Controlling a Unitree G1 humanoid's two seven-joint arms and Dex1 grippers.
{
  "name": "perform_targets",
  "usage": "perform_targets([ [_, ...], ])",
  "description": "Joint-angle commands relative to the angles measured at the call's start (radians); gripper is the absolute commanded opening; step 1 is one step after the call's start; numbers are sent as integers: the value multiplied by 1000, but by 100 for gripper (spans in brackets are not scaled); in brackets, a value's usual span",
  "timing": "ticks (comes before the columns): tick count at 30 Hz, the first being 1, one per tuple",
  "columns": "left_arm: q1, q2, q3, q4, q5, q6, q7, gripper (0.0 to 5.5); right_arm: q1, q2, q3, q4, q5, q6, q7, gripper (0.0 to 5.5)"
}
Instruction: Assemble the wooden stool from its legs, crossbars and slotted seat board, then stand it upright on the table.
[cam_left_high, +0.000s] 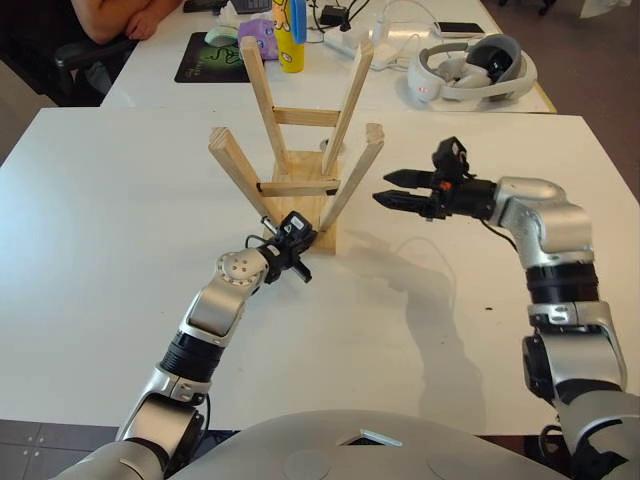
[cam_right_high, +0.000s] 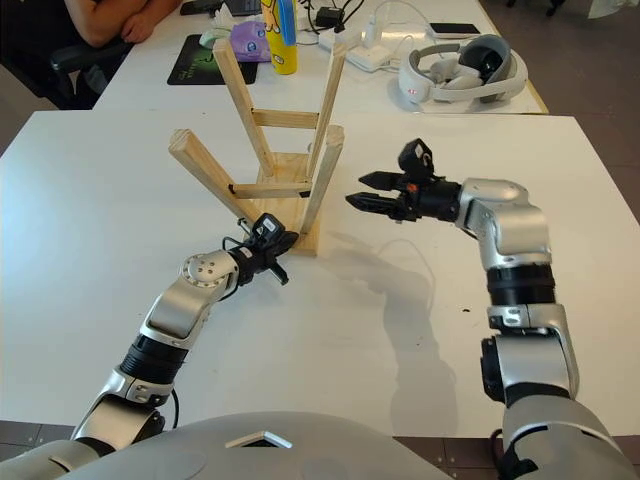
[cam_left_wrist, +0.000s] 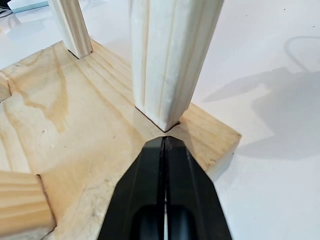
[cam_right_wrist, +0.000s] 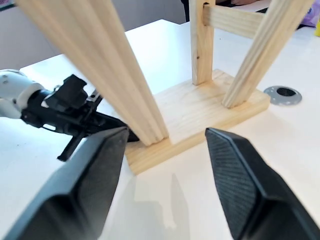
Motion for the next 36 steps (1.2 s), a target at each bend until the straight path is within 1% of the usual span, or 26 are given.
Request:
perform_targets([
  [1,95,65,8,-35,4,80,-16,0,8,-82,-181,-208,177,167,-56,215],
  [3,118,87,21,-68,1,96,-21,0,-31,-65,-240,-237,210,168,-136,181],
  [5,139,108,26,-69,3,105,-22,0,-64,-50,-257,-252,236,158,-179,153],
  [7,151,117,29,-54,4,106,-18,0,-122,-18,-273,-262,305,193,-226,116],
  [9,149,100,43,-35,-11,105,-8,0,-176,41,-288,-280,390,219,-285,94],
  [10,145,94,43,-25,-10,102,-3,0,-191,71,-291,-287,423,221,-310,69],
  [11,143,88,44,-14,-12,99,2,0,-206,105,-287,-292,444,216,-342,60],
  [14,137,72,35,15,-13,88,14,0,-224,197,-257,-306,482,193,-426,10],
  [15,136,68,33,20,-12,86,17,0,-227,219,-242,-308,484,185,-442,3],
  [20,132,54,23,34,-13,82,24,0,-270,300,-169,-274,440,104,-492,3],
  [25,123,47,16,45,-16,82,29,0,-328,313,-72,-225,323,-23,-464,3],
  [27,118,46,11,48,-17,82,28,0,-363,320,-66,-217,296,-79,-469,3],
  [29,115,46,11,46,-20,85,29,0,-390,332,-84,-193,281,-128,-494,3],
  [30,117,46,12,43,-20,87,31,0,-380,342,-69,-166,269,-120,-501,3],
  [33,110,45,5,45,-21,90,28,0,-213,362,112,-103,160,-70,-505,3],
  [35,99,46,2,49,-23,91,24,0,-137,377,176,-61,119,-37,-524,3],
  [36,94,46,3,50,-24,92,23,0,-128,382,185,-41,104,-35,-538,3],
])
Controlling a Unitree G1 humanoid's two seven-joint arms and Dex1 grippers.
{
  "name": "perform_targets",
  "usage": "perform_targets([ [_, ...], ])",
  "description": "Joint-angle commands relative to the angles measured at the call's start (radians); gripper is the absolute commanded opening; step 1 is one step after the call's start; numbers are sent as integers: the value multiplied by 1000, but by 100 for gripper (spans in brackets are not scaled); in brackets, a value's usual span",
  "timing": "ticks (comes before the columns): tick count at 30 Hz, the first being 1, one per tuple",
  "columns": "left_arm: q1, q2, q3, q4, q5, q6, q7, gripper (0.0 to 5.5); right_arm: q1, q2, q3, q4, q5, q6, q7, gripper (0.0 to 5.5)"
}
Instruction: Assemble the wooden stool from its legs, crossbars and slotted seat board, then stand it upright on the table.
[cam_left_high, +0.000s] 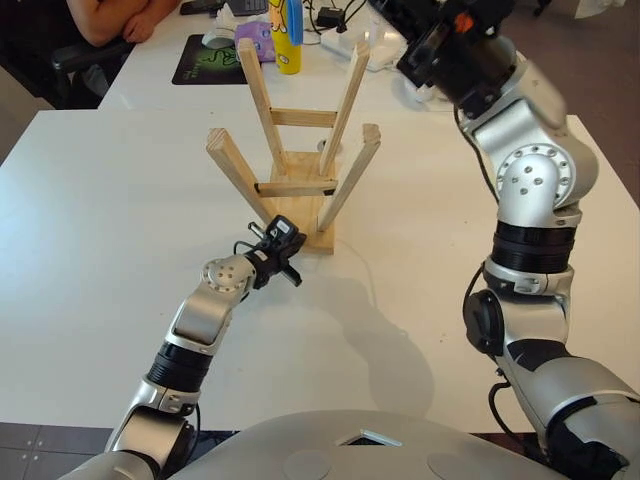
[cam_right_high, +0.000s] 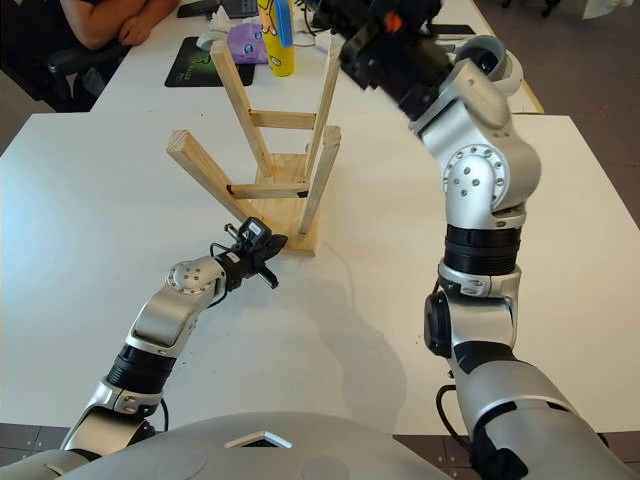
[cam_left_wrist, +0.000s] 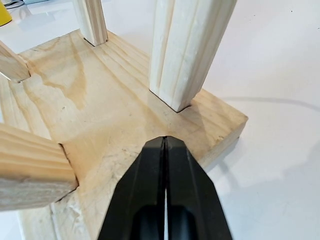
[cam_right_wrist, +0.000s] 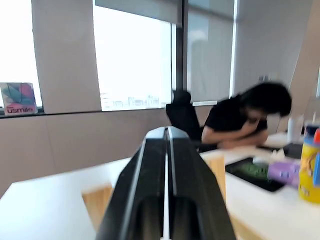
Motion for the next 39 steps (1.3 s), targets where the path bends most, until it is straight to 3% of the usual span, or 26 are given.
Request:
perform_targets([
  [1,33,15,-27,86,24,86,-1,0,107,16,96,94,-86,79,-43,3],
  [8,35,14,-22,94,21,88,8,0,-108,17,-85,15,-7,-80,-67,3],
  [13,43,17,-22,85,16,94,12,0,-227,10,-209,-146,155,-40,-122,3],
  [16,40,16,-26,84,16,98,10,0,-135,30,-160,-174,146,12,-169,3],
  [19,27,16,-35,87,16,100,4,0,91,16,52,-57,-6,144,-236,3],
  [21,11,18,-42,96,16,98,-7,0,169,7,115,-22,-72,165,-258,3],
  [28,17,22,-32,94,11,78,-5,0,-16,-19,-43,22,-124,-81,-256,3],
  [32,46,18,-9,19,-18,-22,-24,0,-14,-44,-132,-10,-116,-172,-240,3],
  [35,98,45,29,-87,-20,-226,-36,0,51,-80,-174,-27,-159,-154,-305,3],
  [39,276,140,98,-247,1,-541,-62,0,319,-31,-207,-177,-228,-100,-471,3],
])
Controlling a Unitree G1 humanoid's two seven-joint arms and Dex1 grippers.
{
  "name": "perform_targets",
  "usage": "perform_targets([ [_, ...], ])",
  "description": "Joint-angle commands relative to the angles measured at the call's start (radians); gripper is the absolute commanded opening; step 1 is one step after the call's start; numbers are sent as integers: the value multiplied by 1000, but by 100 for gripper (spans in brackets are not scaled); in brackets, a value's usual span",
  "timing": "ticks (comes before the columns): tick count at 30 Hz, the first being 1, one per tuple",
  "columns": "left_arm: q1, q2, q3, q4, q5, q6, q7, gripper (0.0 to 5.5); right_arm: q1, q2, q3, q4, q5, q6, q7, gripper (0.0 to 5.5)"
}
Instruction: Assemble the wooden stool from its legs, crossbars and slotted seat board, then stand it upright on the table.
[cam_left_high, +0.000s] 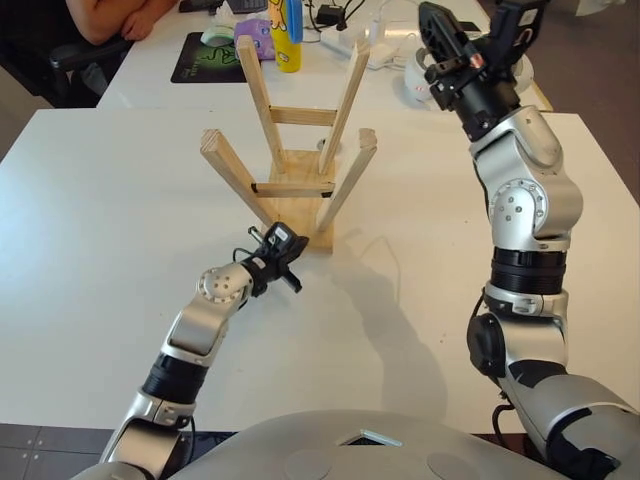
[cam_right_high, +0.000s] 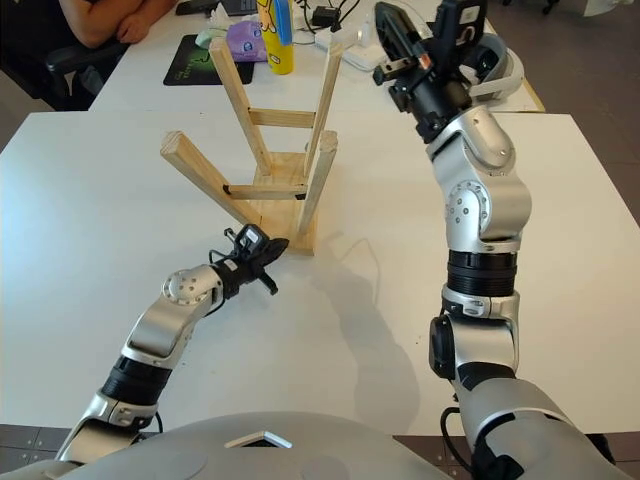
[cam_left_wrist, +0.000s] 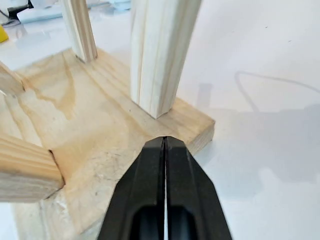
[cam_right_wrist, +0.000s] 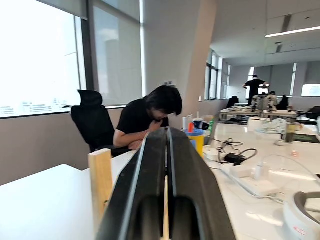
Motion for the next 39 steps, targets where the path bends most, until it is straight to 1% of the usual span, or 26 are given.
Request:
perform_targets([
  [1,192,93,101,-173,-2,-260,-24,0,305,70,-15,-203,-65,82,-181,3],
  [3,278,82,190,-233,-23,-312,25,0,416,132,18,-336,-66,106,-246,3],
  [5,312,41,272,-282,-54,-314,90,0,474,159,43,-421,-80,127,-291,3],
  [8,325,-19,332,-341,-45,-316,187,0,486,199,45,-478,-131,139,-377,3],
  [10,295,-58,370,-362,-32,-276,264,0,479,218,46,-507,-149,151,-417,3],
  [15,102,-123,394,-362,9,-46,423,0,477,273,77,-566,-182,184,-490,3],
  [18,18,-125,408,-333,8,38,447,0,471,293,81,-575,-182,193,-501,3],
  [20,-15,-122,398,-338,11,74,446,0,458,297,89,-591,-183,193,-499,3],
  [21,-19,-123,385,-346,11,87,440,0,440,295,109,-592,-179,192,-481,3],
  [22,-18,-123,364,-352,14,99,429,0,419,293,157,-591,-171,192,-446,3],
  [24,-15,-130,317,-354,13,124,409,0,378,294,282,-582,-153,215,-368,3],
  [26,-14,-132,261,-355,21,148,388,0,360,270,418,-570,-158,278,-303,3],
  [27,-13,-130,237,-357,29,162,382,0,366,267,449,-560,-154,309,-291,3],
  [29,-10,-140,226,-354,37,191,390,0,389,271,423,-546,-154,332,-310,3],
  [32,-4,-129,251,-337,61,232,405,0,404,229,321,-522,-224,350,-373,3],
  [35,14,-128,324,-335,73,242,447,0,431,210,179,-526,-280,347,-446,3],
  [37,20,-134,386,-333,78,247,484,0,437,225,121,-535,-281,345,-467,3],
  [39,24,-146,434,-324,74,244,512,0,435,241,95,-544,-280,337,-475,3],
])
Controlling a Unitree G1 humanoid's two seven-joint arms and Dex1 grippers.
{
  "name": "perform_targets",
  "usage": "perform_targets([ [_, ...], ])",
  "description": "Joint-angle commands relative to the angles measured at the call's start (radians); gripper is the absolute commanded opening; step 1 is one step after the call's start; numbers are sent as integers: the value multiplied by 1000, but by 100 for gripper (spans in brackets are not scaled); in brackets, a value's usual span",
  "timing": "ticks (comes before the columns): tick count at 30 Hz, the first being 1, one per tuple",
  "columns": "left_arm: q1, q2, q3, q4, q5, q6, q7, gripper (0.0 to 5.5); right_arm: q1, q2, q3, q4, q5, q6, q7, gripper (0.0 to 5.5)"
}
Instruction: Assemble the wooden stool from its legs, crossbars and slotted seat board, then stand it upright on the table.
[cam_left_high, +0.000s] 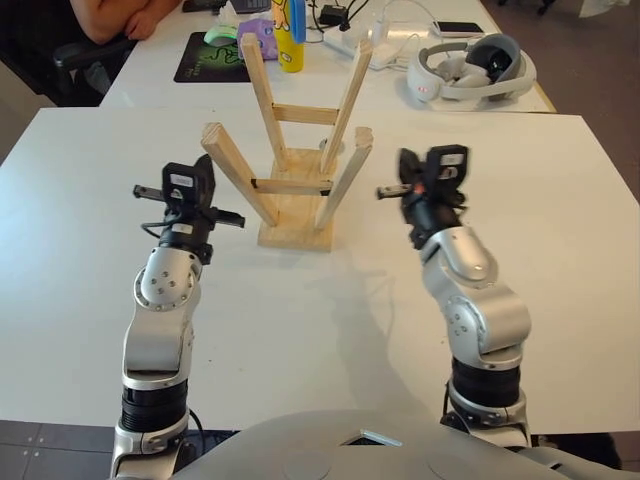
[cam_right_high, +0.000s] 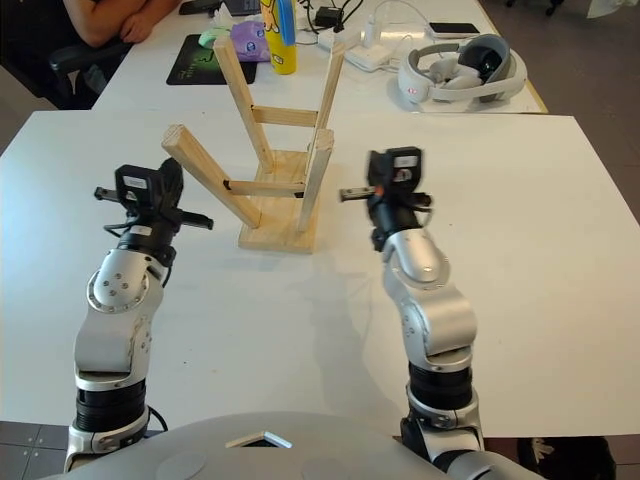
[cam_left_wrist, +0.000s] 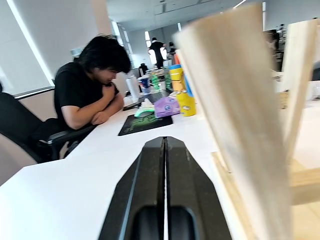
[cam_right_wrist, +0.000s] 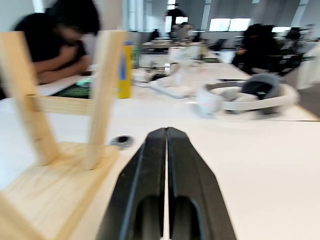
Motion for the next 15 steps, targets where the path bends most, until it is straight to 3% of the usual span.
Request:
perform_targets([
  [1,11,-20,91,16,-3,6,54,0,0,37,-44,-22,1,-13,-20,3],
  [3,11,-22,99,6,5,-23,63,0,-16,47,-38,-31,10,-30,-8,3],
  [5,-7,-9,15,-17,17,-85,15,0,-47,72,38,-36,50,-46,58,3],
  [7,-27,0,-185,7,-10,-68,-128,0,-78,35,242,-28,57,9,174,3],
  [9,-8,2,-295,50,-6,-26,-189,0,-52,-4,368,-7,66,79,244,3],
  [15,28,46,-187,108,27,98,-137,0,10,-67,210,57,24,120,215,3],
])
